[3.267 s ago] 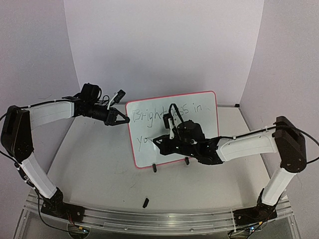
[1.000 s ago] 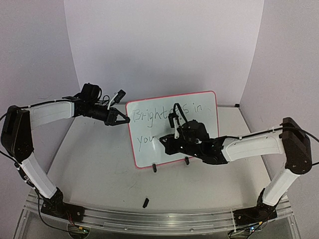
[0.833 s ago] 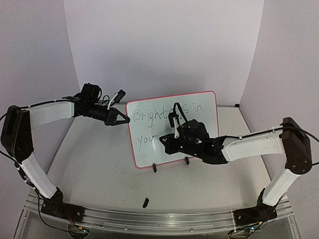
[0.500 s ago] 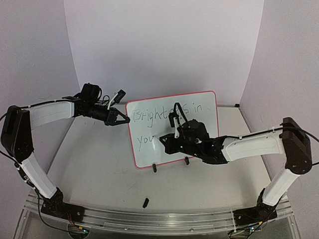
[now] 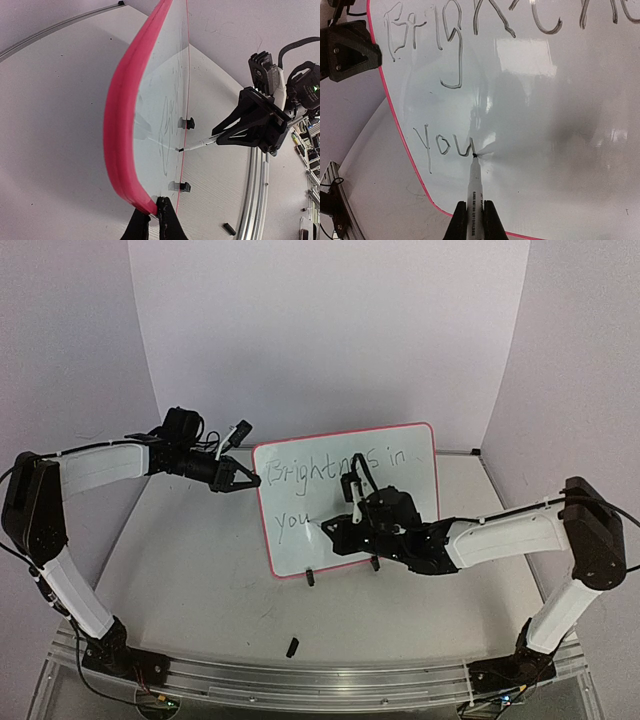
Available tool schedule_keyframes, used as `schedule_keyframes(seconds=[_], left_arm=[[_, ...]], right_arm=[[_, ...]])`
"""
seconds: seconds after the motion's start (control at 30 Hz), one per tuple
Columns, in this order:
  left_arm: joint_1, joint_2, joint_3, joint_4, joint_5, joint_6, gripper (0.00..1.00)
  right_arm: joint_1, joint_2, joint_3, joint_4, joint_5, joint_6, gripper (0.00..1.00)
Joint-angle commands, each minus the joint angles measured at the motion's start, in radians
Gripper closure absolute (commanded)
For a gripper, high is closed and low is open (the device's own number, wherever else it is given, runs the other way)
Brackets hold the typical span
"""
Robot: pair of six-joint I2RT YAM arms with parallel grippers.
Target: Write a sentence on the whiteboard
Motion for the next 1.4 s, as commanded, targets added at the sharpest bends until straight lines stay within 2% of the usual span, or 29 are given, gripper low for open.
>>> schedule_keyframes(seconds=[0.0,0.43,0.77,1.37], left_arm=[[-0.031,0.006,0.006,-0.036,-0.085,0.130,1.00],[-0.033,0.009,0.007,-0.036,-0.083,0.130,1.00],[-0.034,0.009,0.006,-0.034,-0.084,0.130,1.00],[-0.033,0.010,0.007,-0.035,-0.086,0.131,1.00]], right_arm=[[-0.008,-0.024,-0.011,-0.011,0.046,0.011,1.00],[-0.008,-0.091,0.012,-0.011,0.025,-0.027,1.00],[-0.008,-0.041,0.055,-0.003,0.028,-0.045,1.00],[-0.010,-0.039,0.056,-0.057,0.134,-0.037,1.00]])
